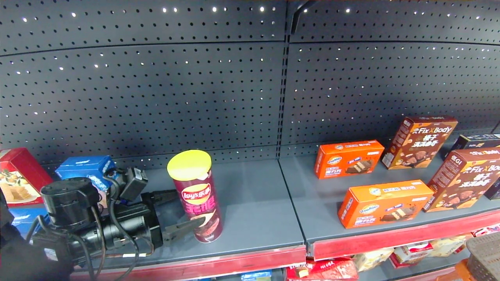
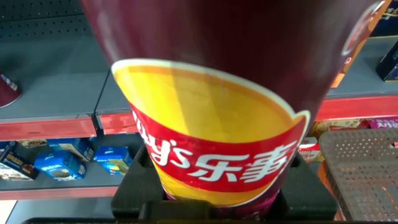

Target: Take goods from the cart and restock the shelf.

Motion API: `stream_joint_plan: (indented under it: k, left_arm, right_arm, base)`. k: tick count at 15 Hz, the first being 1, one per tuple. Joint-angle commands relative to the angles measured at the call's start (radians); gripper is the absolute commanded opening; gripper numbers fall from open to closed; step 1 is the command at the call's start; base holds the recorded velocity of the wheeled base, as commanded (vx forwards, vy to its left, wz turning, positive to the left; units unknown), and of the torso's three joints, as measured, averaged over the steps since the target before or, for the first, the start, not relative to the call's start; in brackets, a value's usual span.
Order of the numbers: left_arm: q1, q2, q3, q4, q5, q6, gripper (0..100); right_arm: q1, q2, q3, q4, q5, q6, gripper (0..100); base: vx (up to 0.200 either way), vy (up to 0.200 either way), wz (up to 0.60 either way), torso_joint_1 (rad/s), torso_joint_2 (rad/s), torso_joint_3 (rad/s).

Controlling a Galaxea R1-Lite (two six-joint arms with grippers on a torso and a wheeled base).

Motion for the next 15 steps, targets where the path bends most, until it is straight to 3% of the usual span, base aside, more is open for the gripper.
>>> stream_joint_plan:
  k: [1, 7, 11, 12, 14, 15]
  left_arm:
    - [0.003, -0.015, 0.036, -0.003, -0.005, 0.001, 100]
    - [-0.026, -0.167, 0.122, -0.02, -0.025, -0.007, 100]
    - [-0.025, -0.273, 0.148, -0.02, 0.004, -0.01, 100]
    - [-0.028, -0.316, 0.157, -0.017, 0.064, -0.007, 100]
    - [-0.083, -0.404, 0.16, -0.005, 0.292, -0.021, 100]
    - [-0.105, -0.425, 0.162, -0.005, 0.358, -0.036, 100]
  right_arm:
    - [0.001, 0.0, 0.004, -0.001, 0.001, 0.0, 0]
    - [0.002, 0.003, 0.009, -0.001, 0.001, 0.0, 0]
    - [0.001, 0.003, 0.007, -0.001, -0.001, 0.0, 0]
    - [0.001, 0.0, 0.009, -0.001, -0.001, 0.0, 0]
    - [0.001, 0.0, 0.011, -0.001, -0.001, 0.0, 0]
    - [0.001, 0.0, 0.011, 0.001, -0.001, 0.0, 0]
  base:
    - [0.0, 0.0, 0.0, 0.0, 0.0, 0.0]
    - [0.0, 0.0, 0.0, 0.0, 0.0, 0.0]
    - [0.0, 0.0, 0.0, 0.0, 0.0, 0.0]
    - [0.0, 0.0, 0.0, 0.0, 0.0, 0.0]
    - [0.0, 0.0, 0.0, 0.0, 0.0, 0.0]
    - [0.0, 0.0, 0.0, 0.0, 0.0, 0.0]
